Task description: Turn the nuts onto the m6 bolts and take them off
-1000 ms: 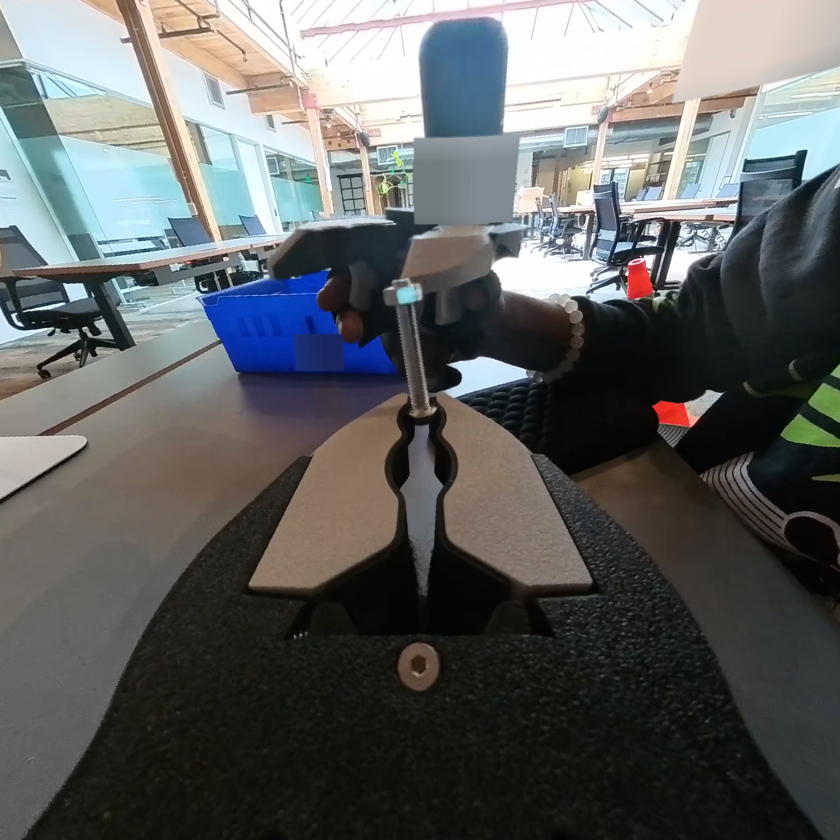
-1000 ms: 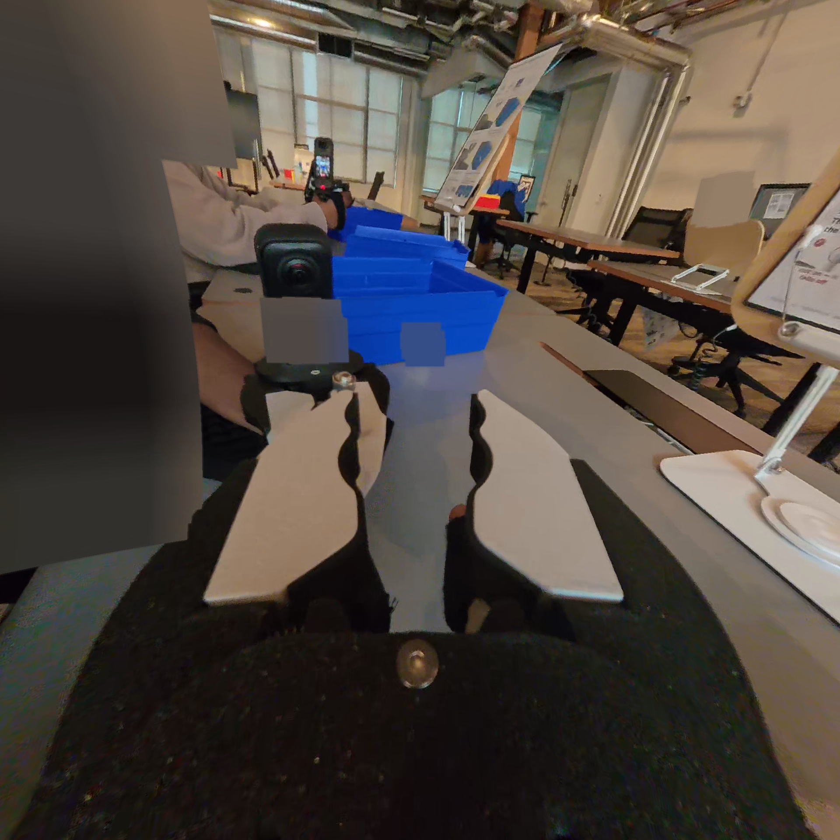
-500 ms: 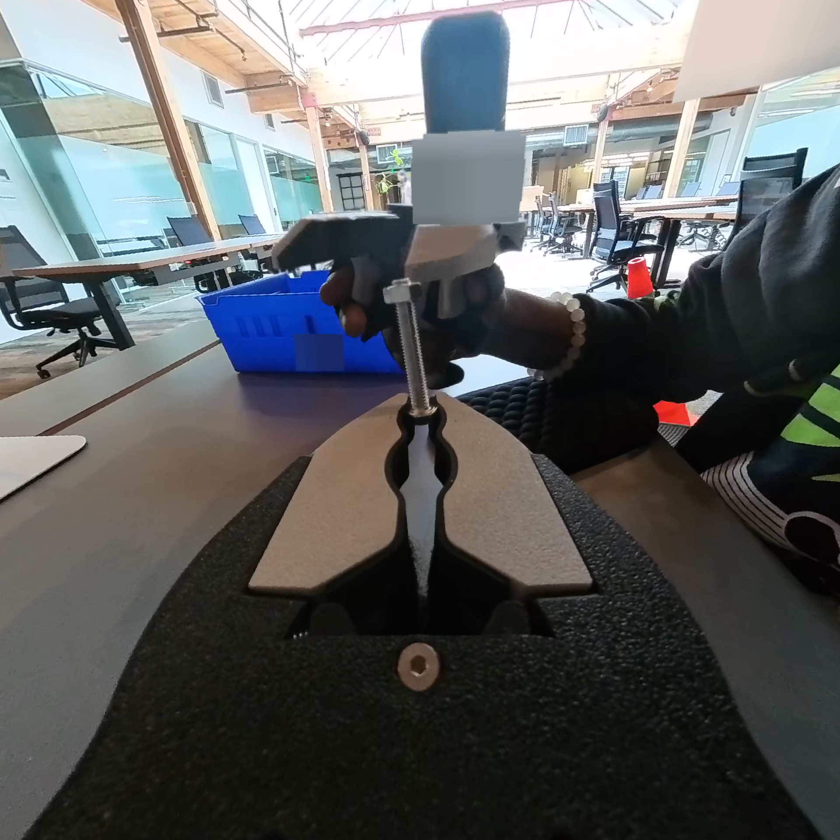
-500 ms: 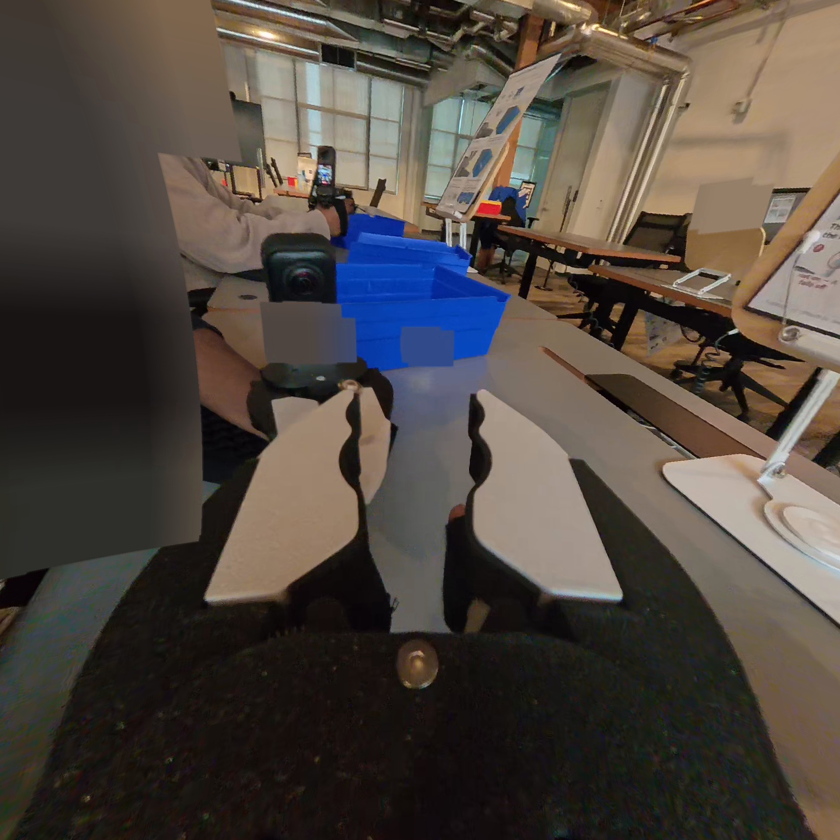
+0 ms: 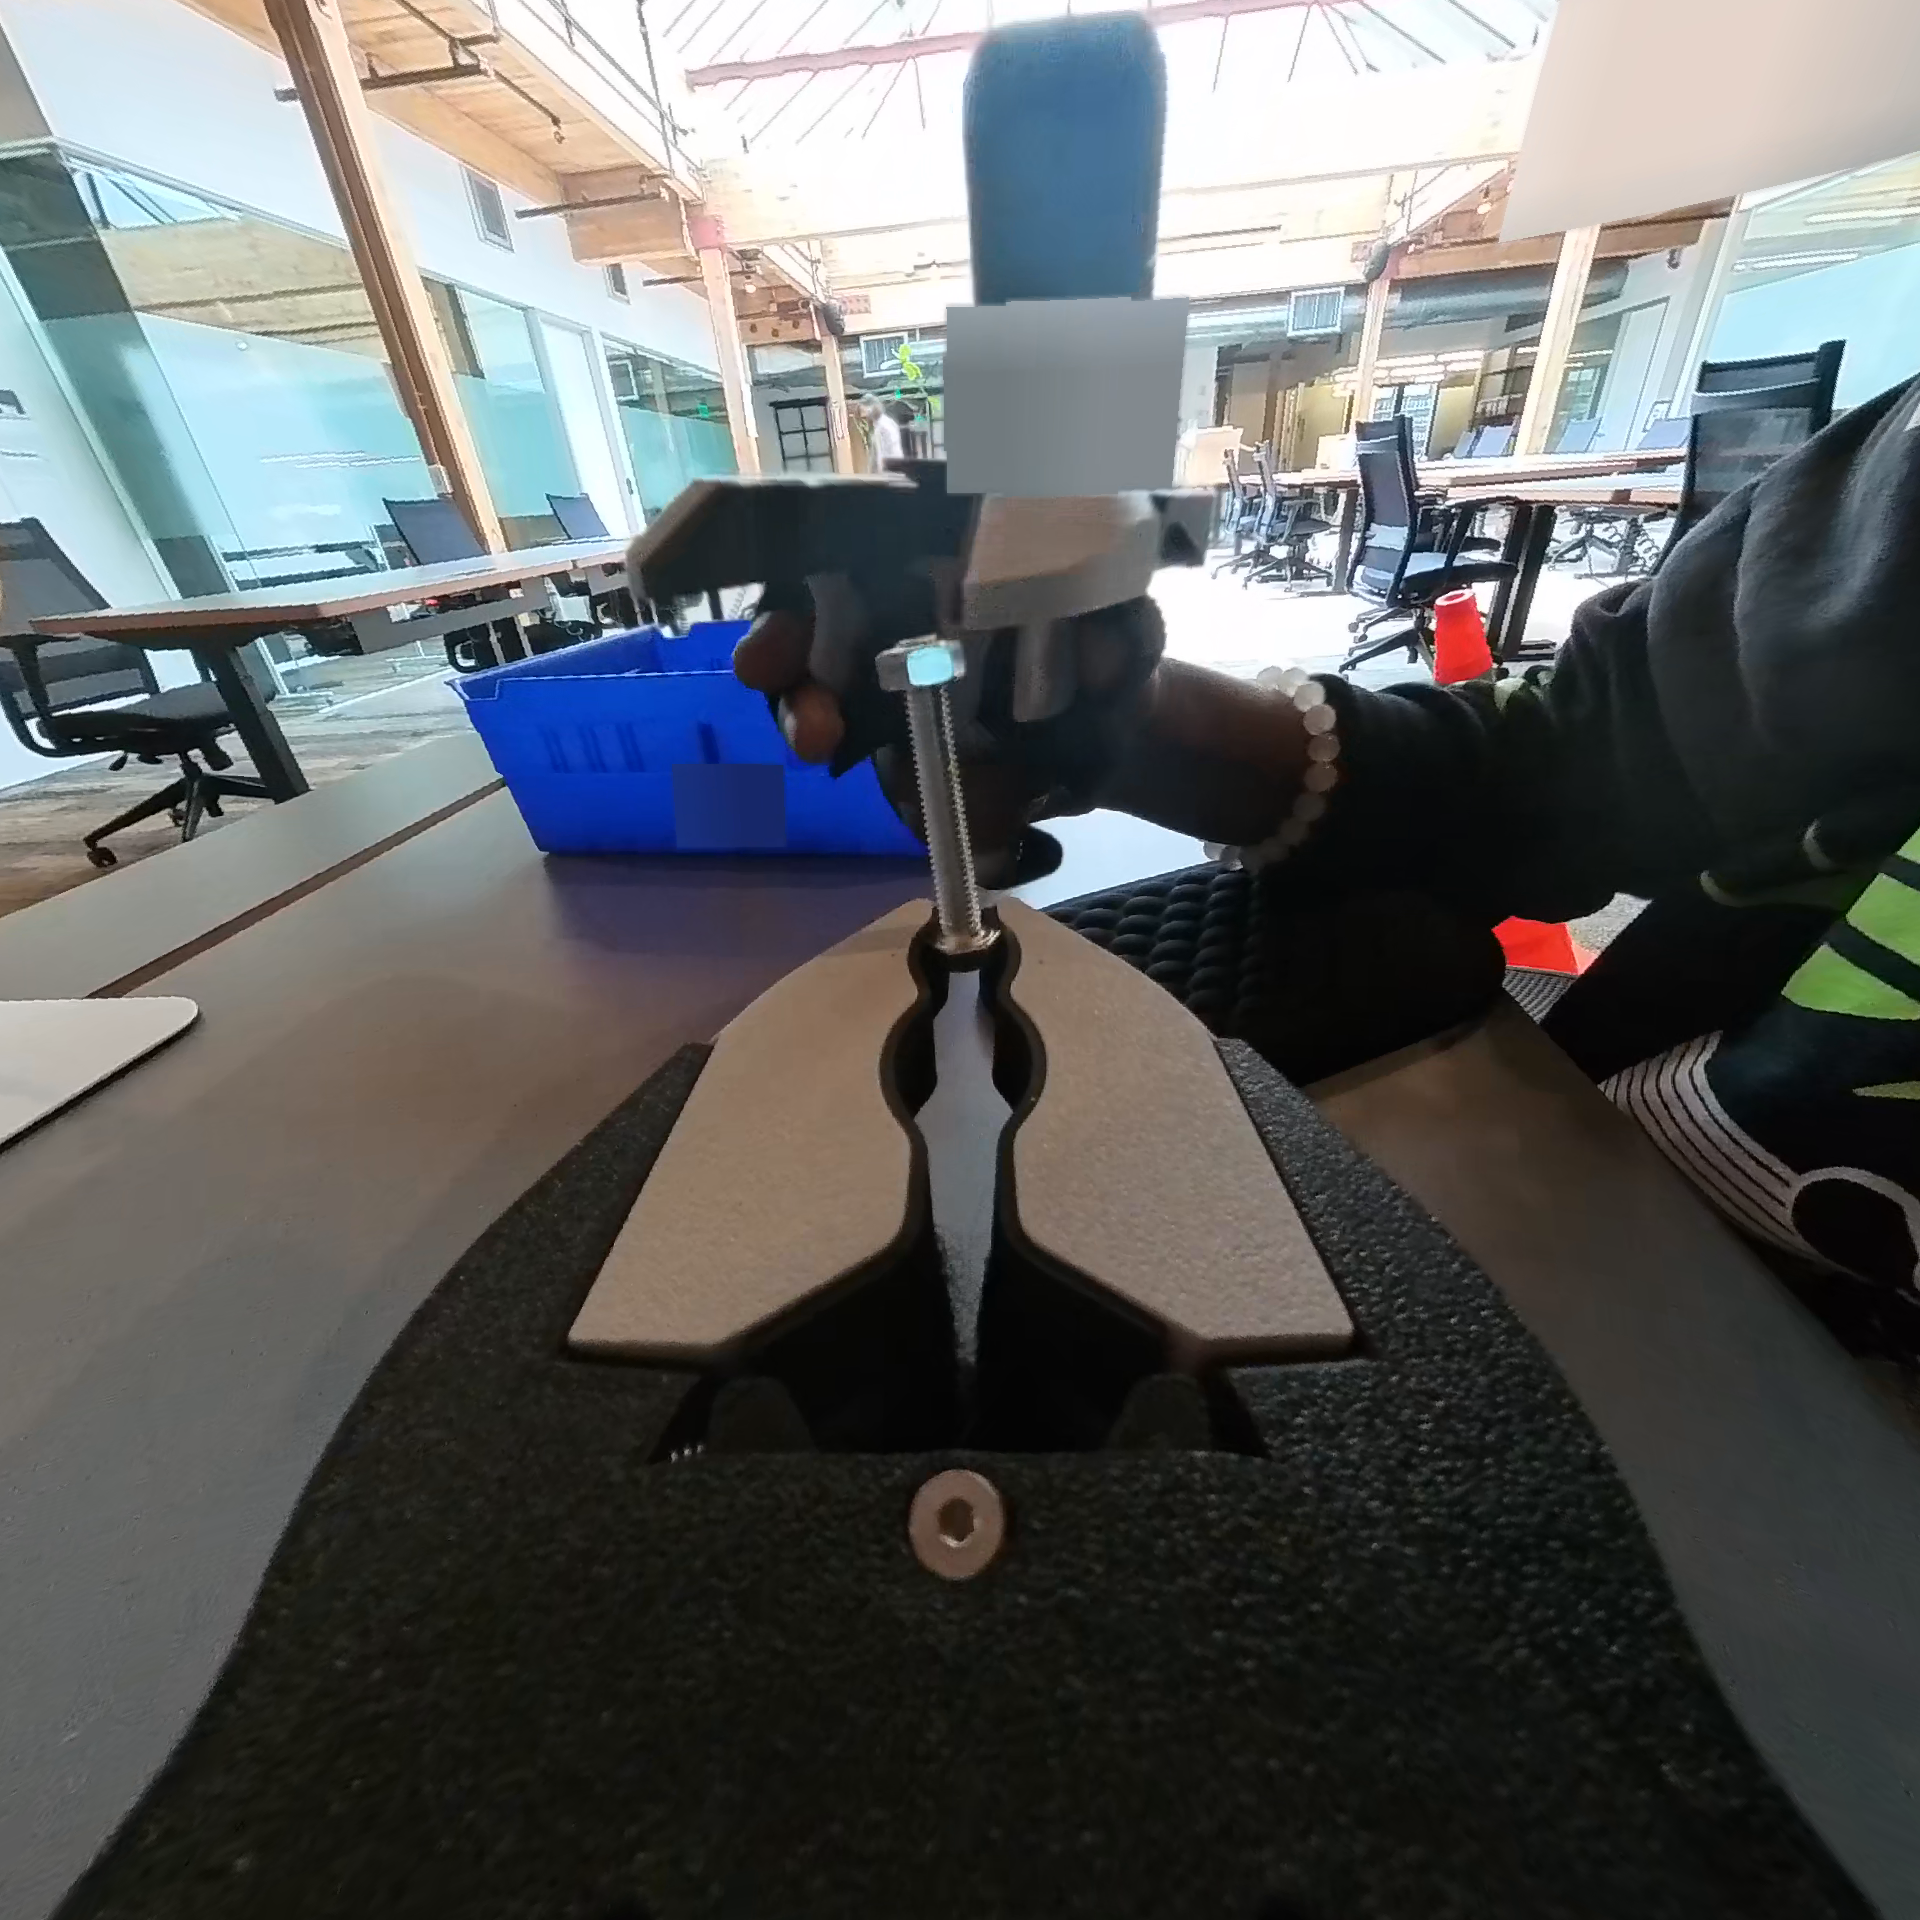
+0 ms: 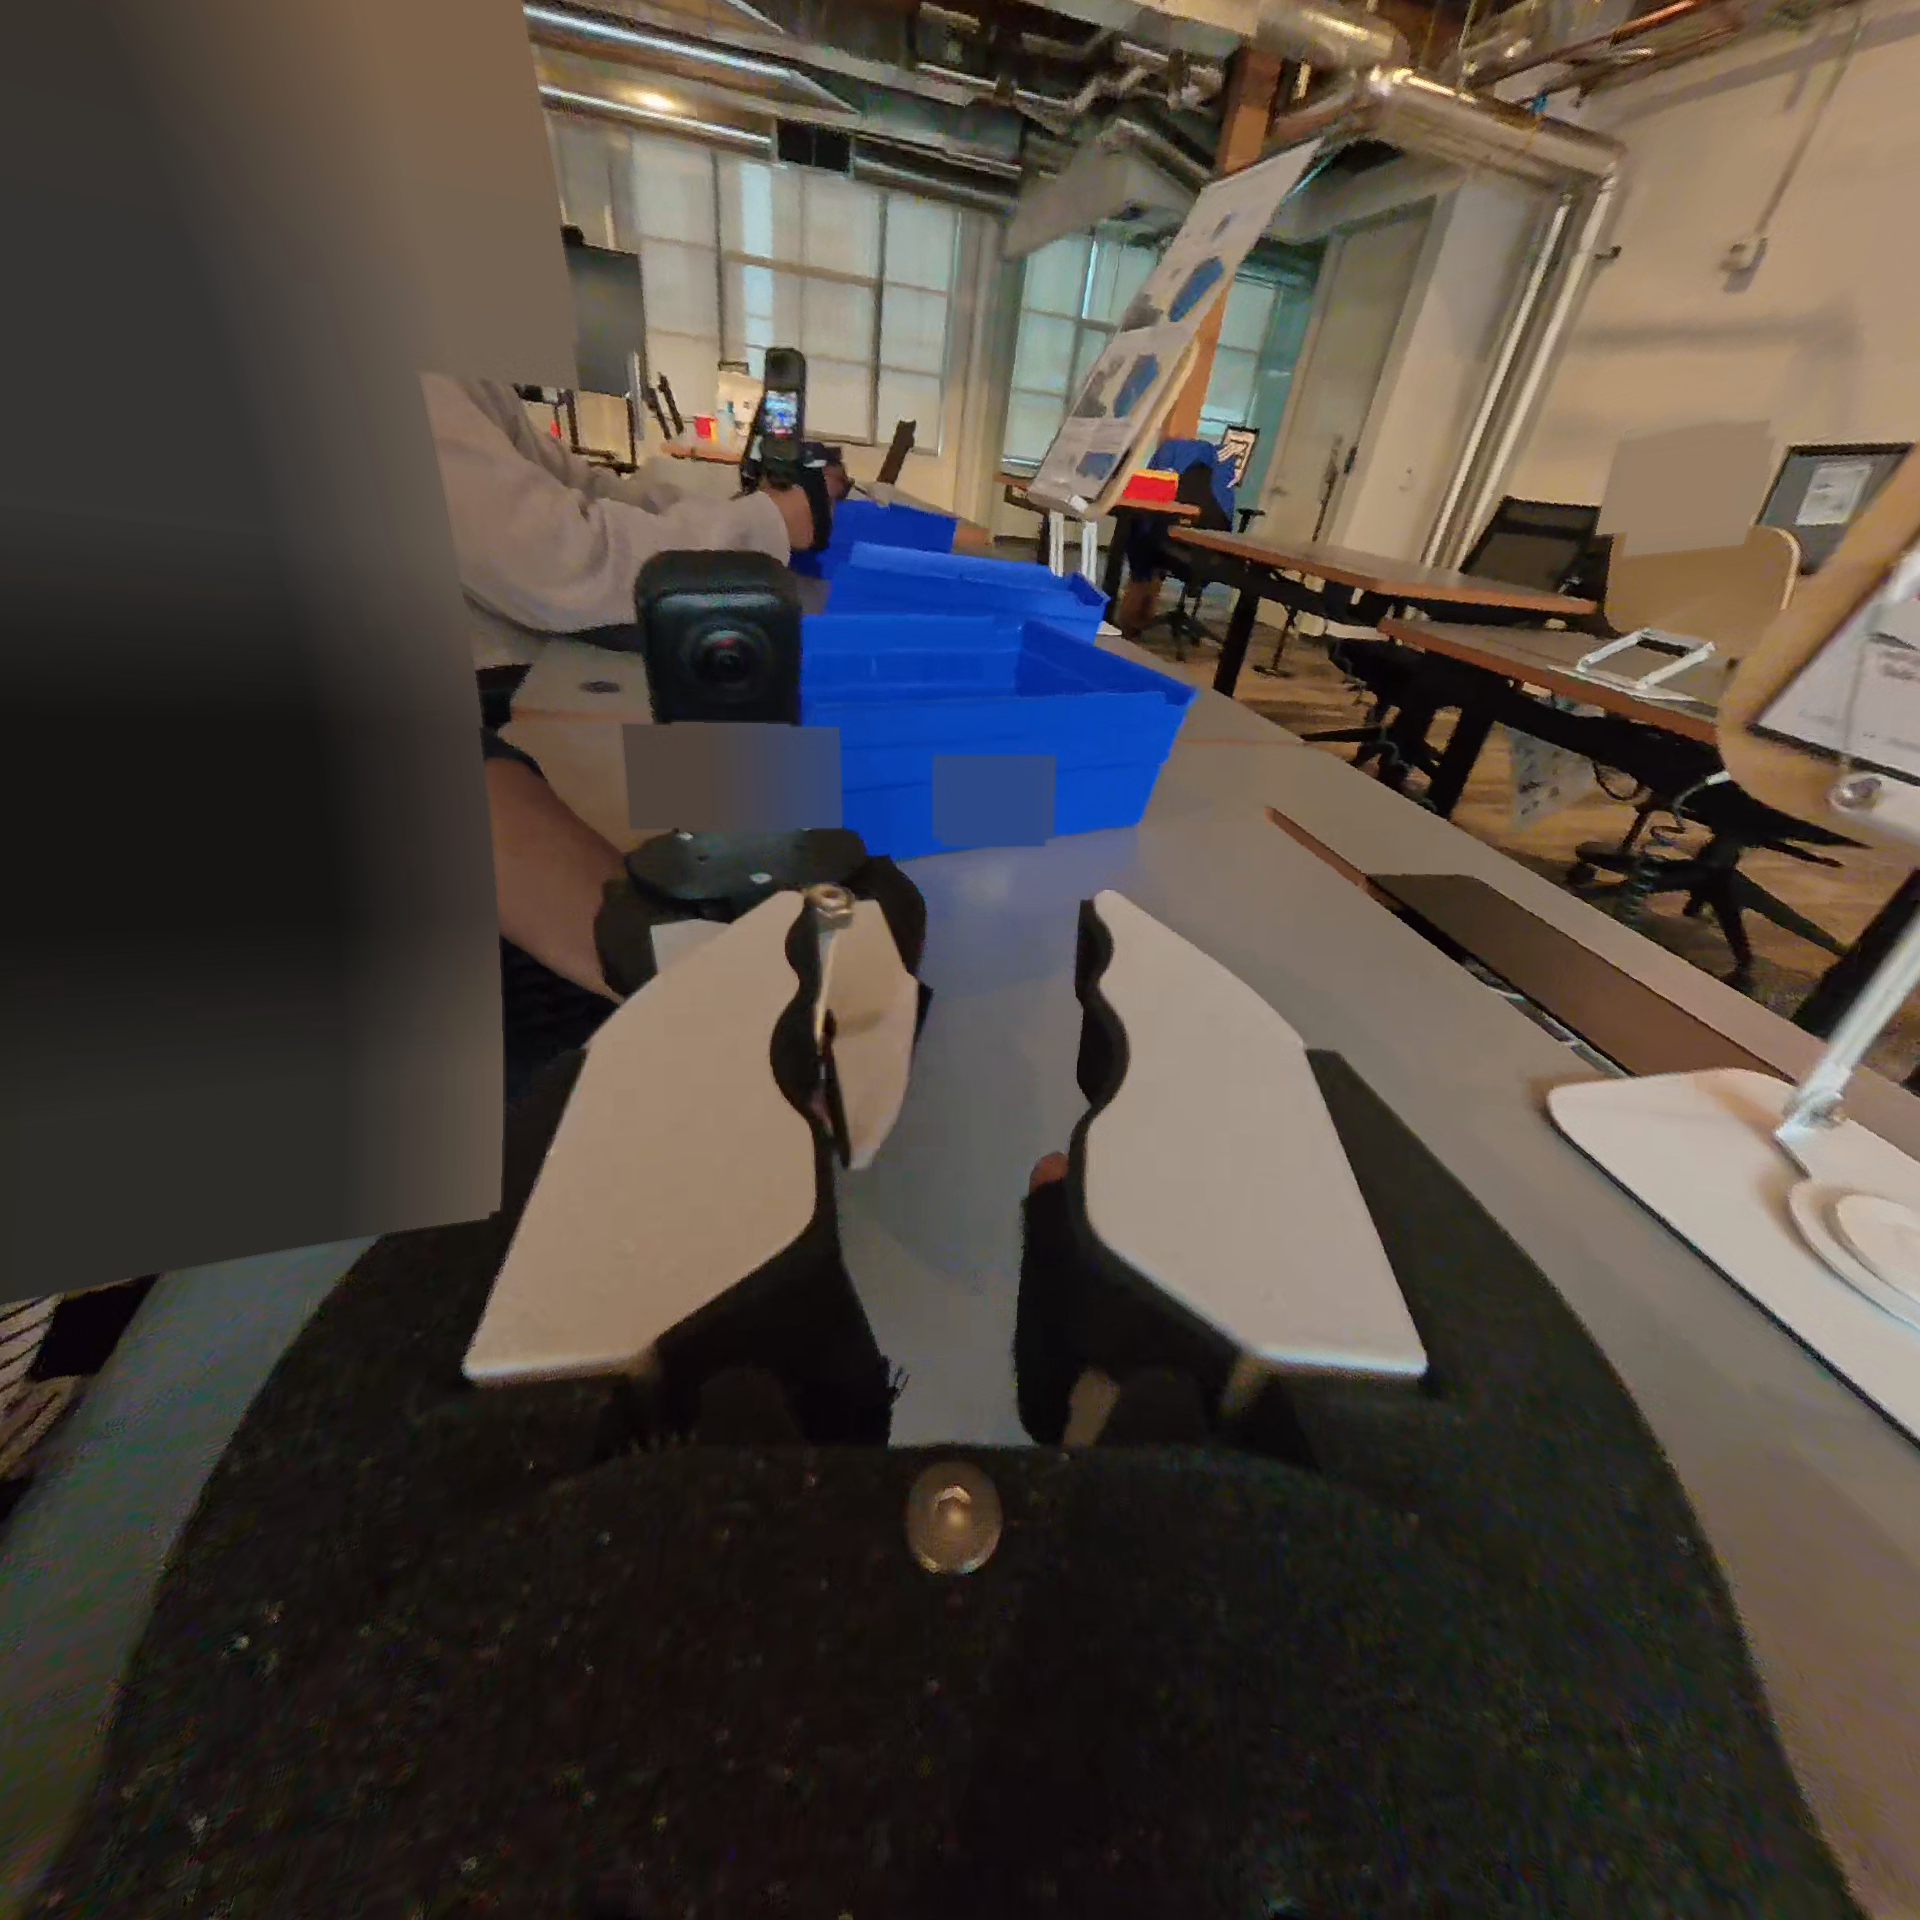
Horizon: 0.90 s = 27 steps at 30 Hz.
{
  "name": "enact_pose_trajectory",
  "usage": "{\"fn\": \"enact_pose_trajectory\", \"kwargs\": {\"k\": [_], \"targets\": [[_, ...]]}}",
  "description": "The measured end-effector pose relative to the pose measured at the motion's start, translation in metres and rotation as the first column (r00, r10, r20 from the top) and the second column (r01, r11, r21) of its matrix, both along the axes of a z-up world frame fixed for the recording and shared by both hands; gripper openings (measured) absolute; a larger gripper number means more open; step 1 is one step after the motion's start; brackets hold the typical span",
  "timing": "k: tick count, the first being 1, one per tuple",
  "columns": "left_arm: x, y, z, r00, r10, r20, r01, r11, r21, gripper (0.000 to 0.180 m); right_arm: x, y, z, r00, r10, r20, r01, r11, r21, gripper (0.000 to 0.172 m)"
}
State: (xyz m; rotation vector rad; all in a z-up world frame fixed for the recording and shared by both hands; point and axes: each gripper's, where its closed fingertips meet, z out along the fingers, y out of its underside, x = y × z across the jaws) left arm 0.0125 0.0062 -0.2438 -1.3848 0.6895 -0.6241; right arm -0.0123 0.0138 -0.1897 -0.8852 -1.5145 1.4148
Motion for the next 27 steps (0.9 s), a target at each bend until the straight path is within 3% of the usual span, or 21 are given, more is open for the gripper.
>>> {"fn": "enact_pose_trajectory", "kwargs": {"k": [4,11,19,24,27], "targets": [[0.001,0.0,0.0,1.0,-0.002,-0.006,0.002,1.0,0.003,0.005,-0.009,-0.012,-0.004,1.0,0.008,0.025,-0.009,0.999,0.048,0.049],[0.0,0.0,0.0,1.0,-0.001,0.0,0.001,1.0,0.003,0.005,0.001,0.011,-0.006,0.999,-0.039,0.014,0.038,0.999,0.022,0.046],[0.001,-0.001,0.0,1.0,-0.003,-0.005,0.003,1.0,0.004,0.005,-0.011,-0.012,-0.005,1.0,-0.001,0.029,-0.001,0.998,0.064,0.05],[0.0,0.0,0.0,1.0,-0.001,0.0,0.001,1.0,0.003,0.005,-0.001,0.009,-0.007,0.999,-0.03,0.021,0.029,0.999,0.014,0.047],[0.001,0.0,0.0,1.0,-0.001,-0.001,0.001,1.0,0.001,0.005,-0.001,-0.001,-0.001,1.0,0.009,0.005,-0.009,1.0,-0.007,0.048]]}}
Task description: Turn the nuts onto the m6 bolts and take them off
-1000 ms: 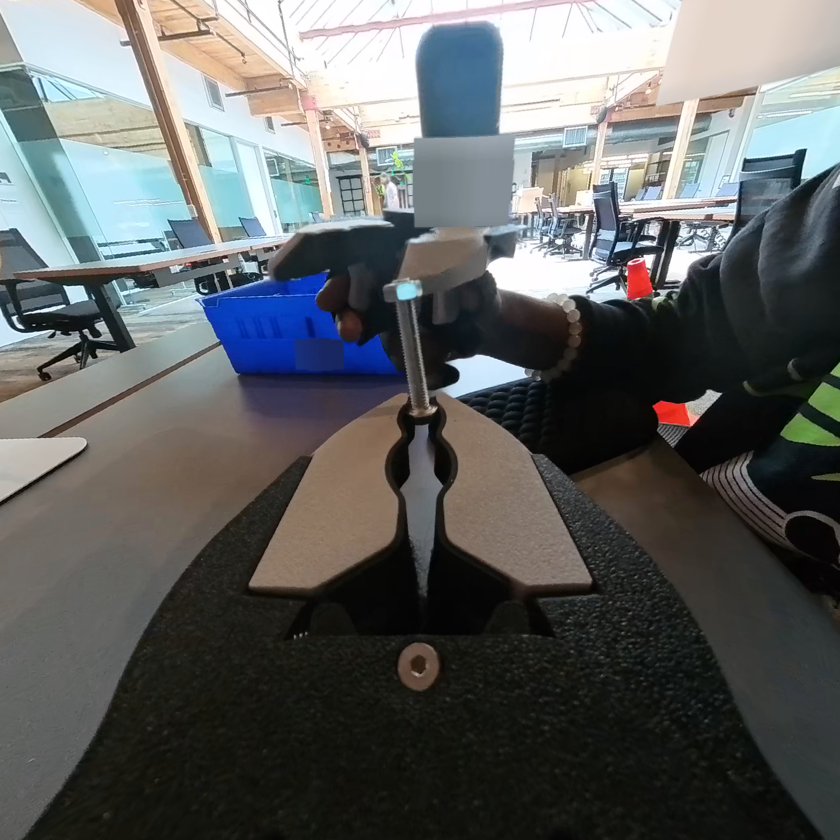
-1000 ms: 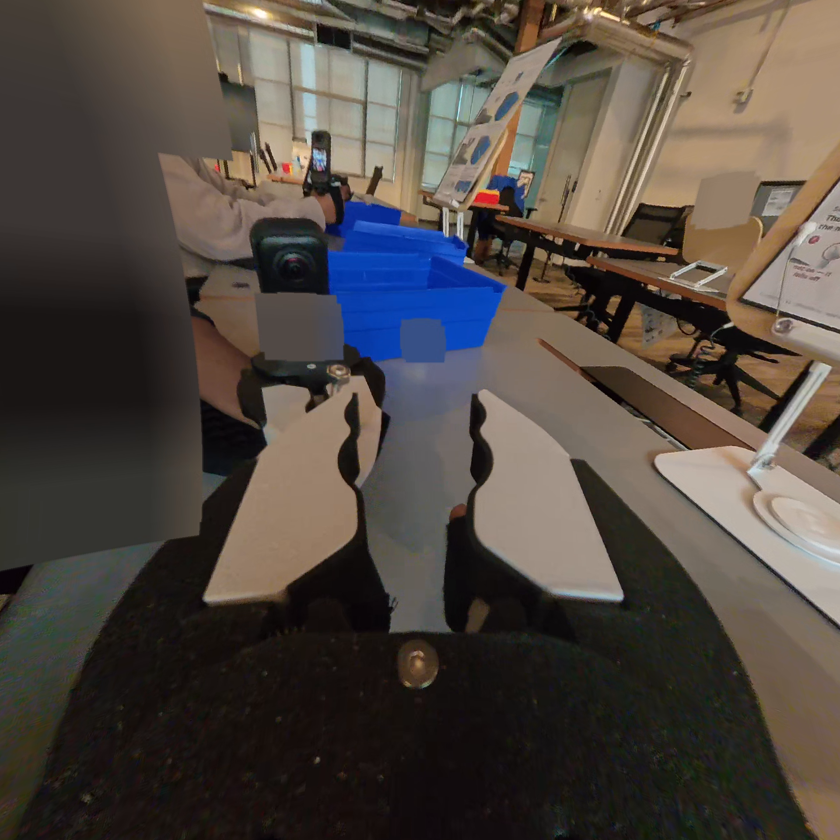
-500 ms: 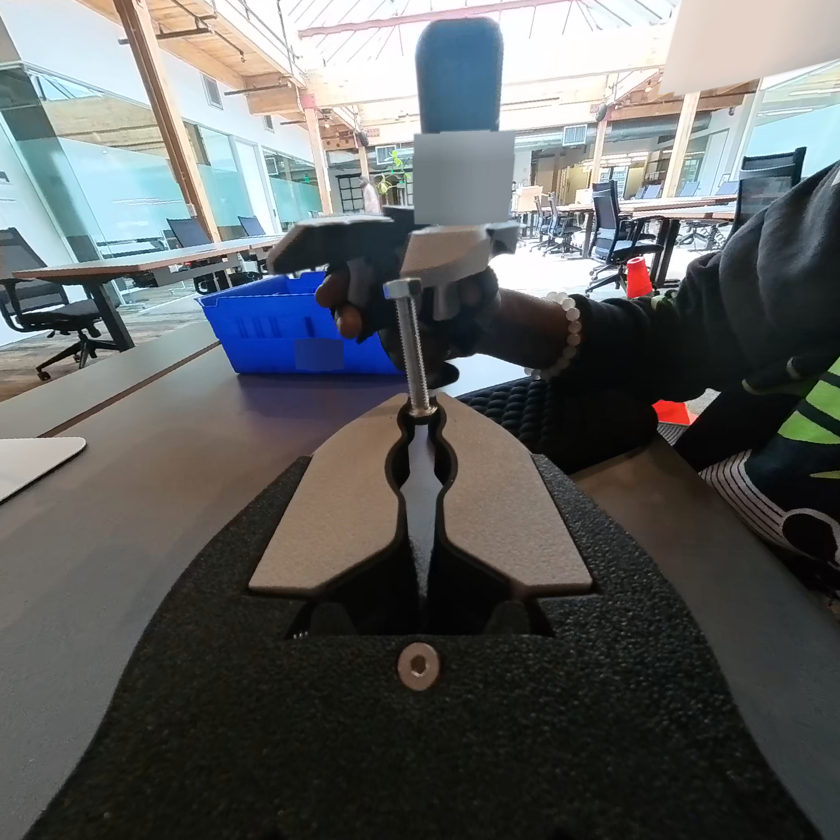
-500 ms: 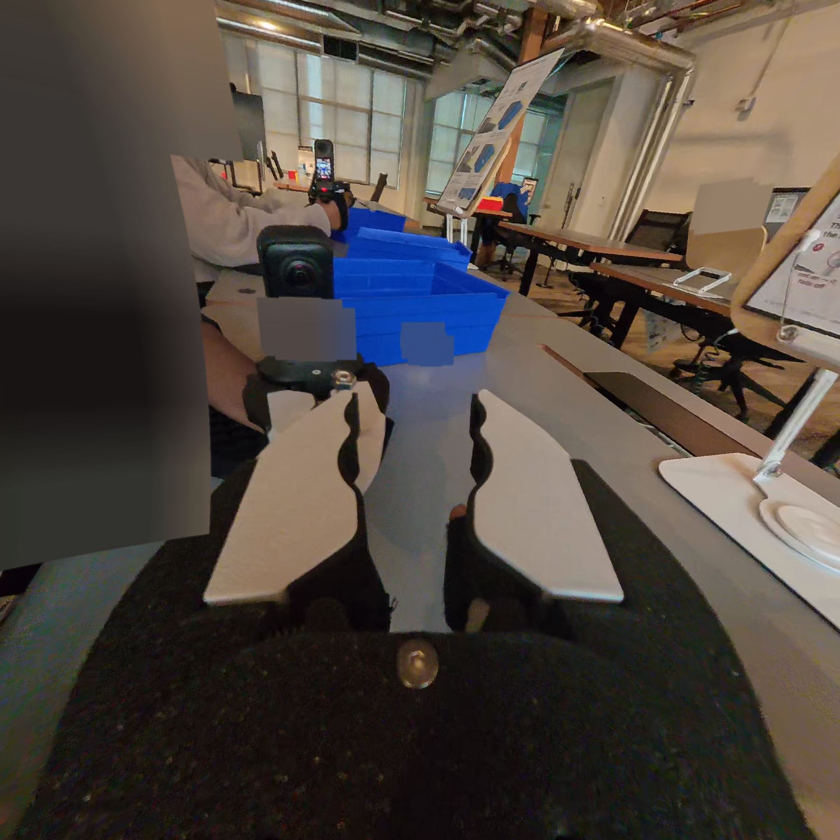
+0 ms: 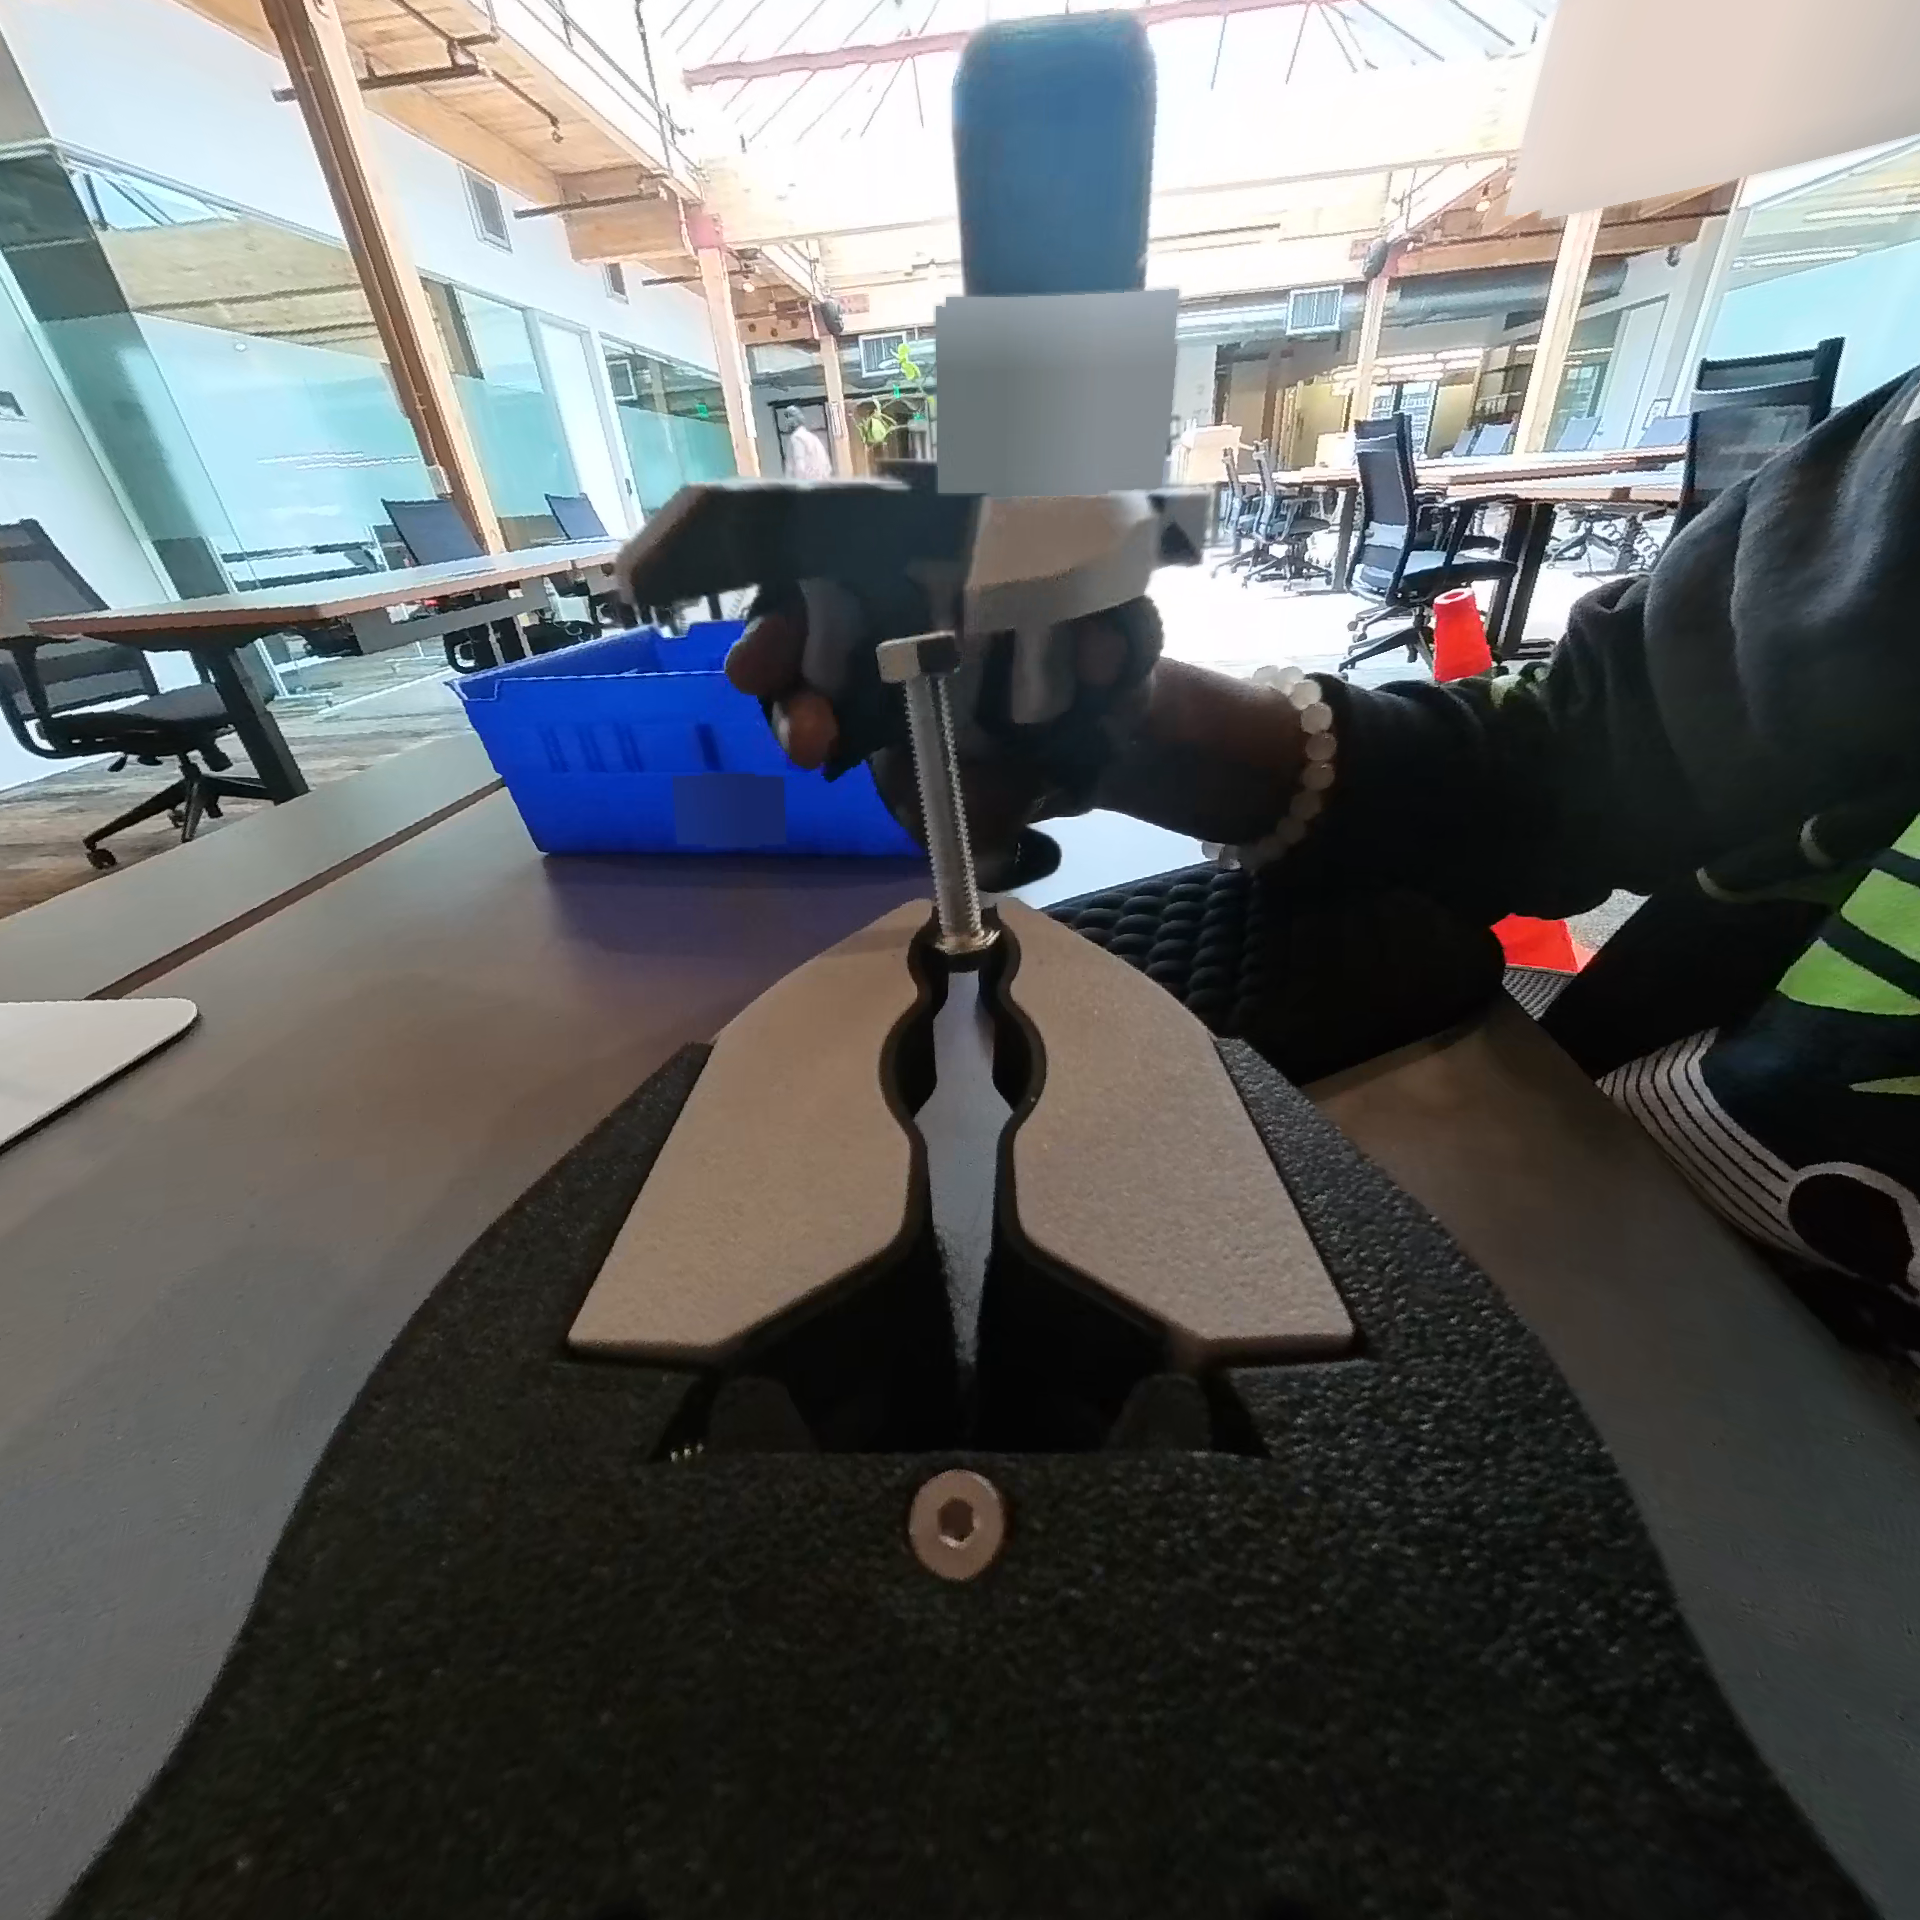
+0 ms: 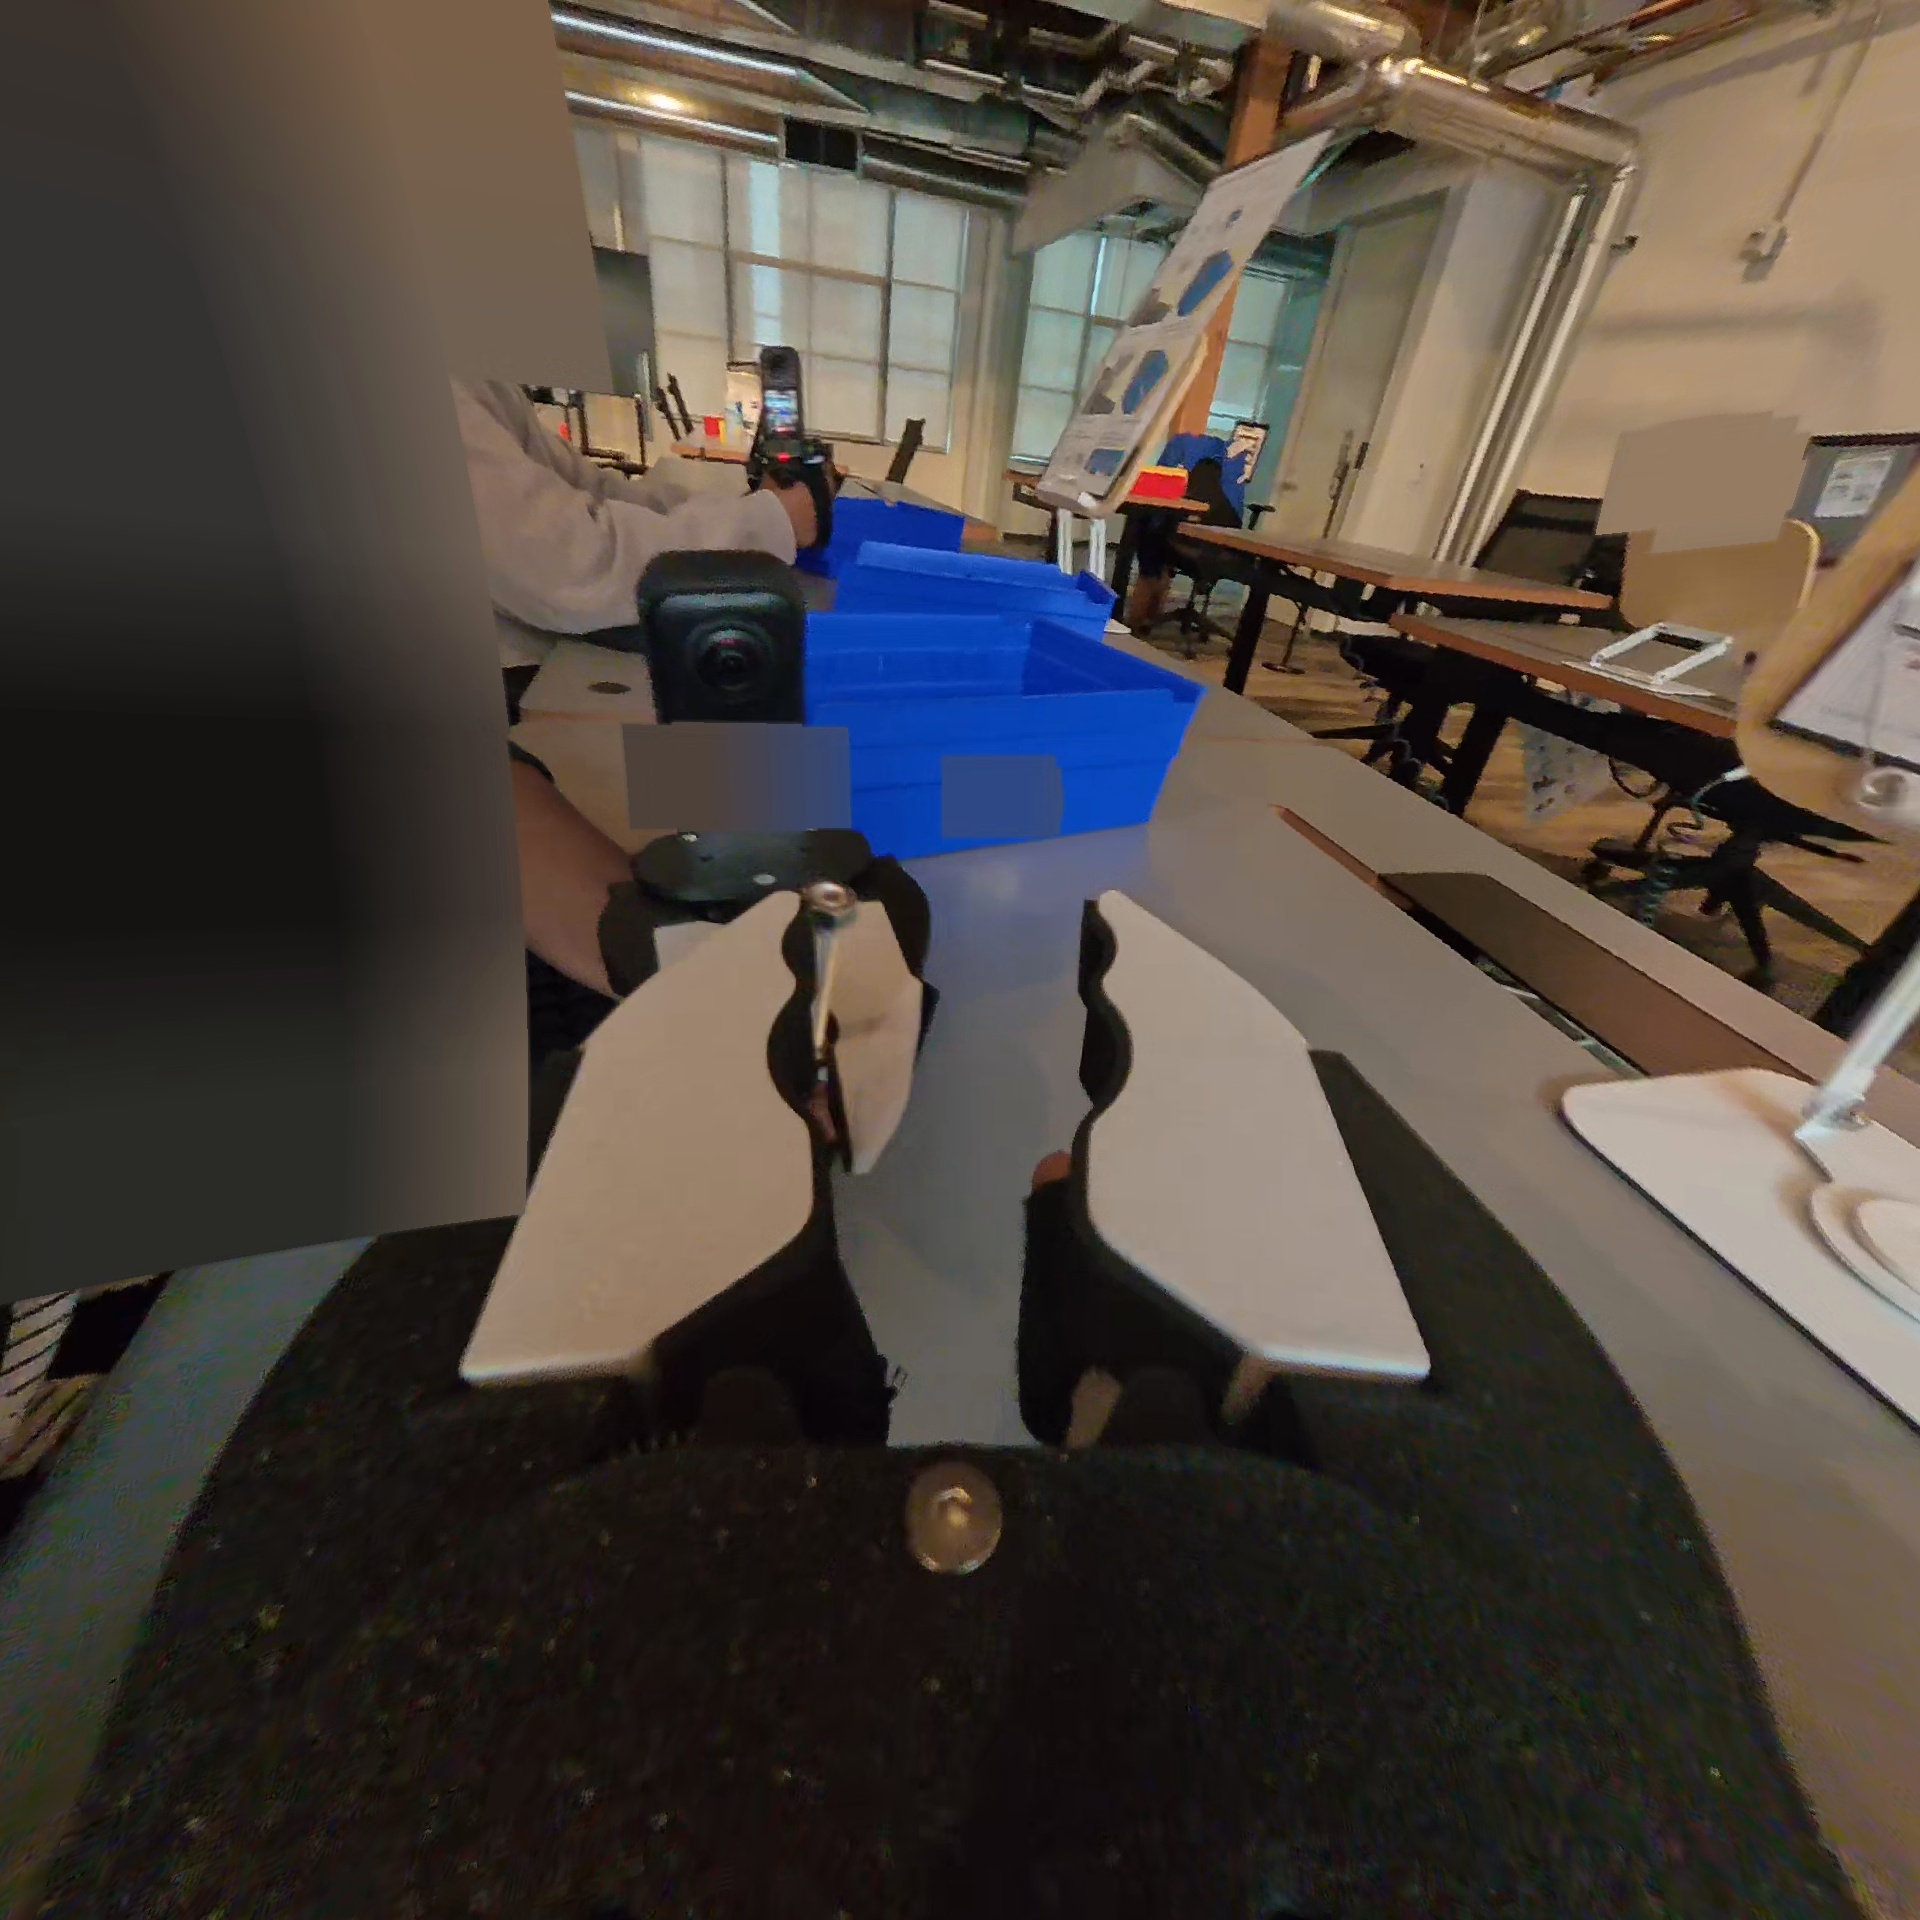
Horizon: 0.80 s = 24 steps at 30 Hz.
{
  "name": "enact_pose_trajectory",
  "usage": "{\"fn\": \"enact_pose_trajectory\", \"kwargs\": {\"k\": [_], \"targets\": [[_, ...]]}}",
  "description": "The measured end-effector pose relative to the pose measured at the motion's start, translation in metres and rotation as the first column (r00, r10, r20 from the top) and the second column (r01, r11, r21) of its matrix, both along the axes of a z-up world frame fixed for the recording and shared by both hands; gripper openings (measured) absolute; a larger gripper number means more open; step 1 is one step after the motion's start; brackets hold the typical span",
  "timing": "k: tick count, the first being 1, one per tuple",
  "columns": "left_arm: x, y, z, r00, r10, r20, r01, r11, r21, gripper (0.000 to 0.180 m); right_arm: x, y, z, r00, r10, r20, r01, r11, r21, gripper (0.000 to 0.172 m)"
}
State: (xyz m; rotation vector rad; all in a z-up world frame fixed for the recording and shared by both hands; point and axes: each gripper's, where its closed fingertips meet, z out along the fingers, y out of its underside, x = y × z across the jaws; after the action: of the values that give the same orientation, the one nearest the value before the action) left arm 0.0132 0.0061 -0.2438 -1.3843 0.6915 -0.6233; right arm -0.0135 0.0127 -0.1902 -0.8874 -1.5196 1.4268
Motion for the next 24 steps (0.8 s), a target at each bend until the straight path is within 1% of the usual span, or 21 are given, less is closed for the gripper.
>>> {"fn": "enact_pose_trajectory", "kwargs": {"k": [4,7,9,11,14,17,20,24], "targets": [[0.001,0.0,0.0,1.0,0.0,-0.005,0.0,1.0,0.003,0.006,-0.009,-0.013,-0.003,1.0,0.006,0.022,-0.007,0.999,0.051,0.05],[0.0,0.0,0.0,1.0,0.0,-0.003,0.0,1.0,0.004,0.005,-0.006,-0.003,-0.006,1.0,-0.013,0.027,0.012,0.999,0.045,0.051],[0.0,0.0,0.0,1.0,0.0,0.001,0.0,1.0,0.004,0.005,0.0,0.008,-0.005,0.999,-0.031,0.013,0.031,0.999,0.018,0.048],[0.0,0.0,0.0,1.0,-0.001,-0.003,0.001,1.0,0.004,0.005,0.003,0.01,-0.003,1.0,-0.028,-0.002,0.028,1.0,0.0,0.046],[0.0,0.0,0.0,1.0,0.0,0.001,0.0,1.0,0.003,0.005,-0.002,-0.004,0.002,1.0,0.002,-0.009,-0.002,1.0,0.016,0.048],[0.001,-0.001,0.0,1.0,-0.001,-0.007,0.001,1.0,0.006,0.006,-0.01,-0.012,-0.001,1.0,-0.005,0.011,0.004,0.998,0.055,0.05],[0.0,0.0,0.0,1.0,0.001,-0.003,-0.001,1.0,0.006,0.005,-0.007,-0.003,-0.003,1.0,-0.021,0.014,0.02,0.999,0.049,0.051],[0.0,0.0,0.0,1.0,0.002,-0.001,-0.002,1.0,0.004,0.005,0.002,0.011,-0.003,0.999,-0.041,-0.003,0.041,0.999,0.016,0.047]]}}
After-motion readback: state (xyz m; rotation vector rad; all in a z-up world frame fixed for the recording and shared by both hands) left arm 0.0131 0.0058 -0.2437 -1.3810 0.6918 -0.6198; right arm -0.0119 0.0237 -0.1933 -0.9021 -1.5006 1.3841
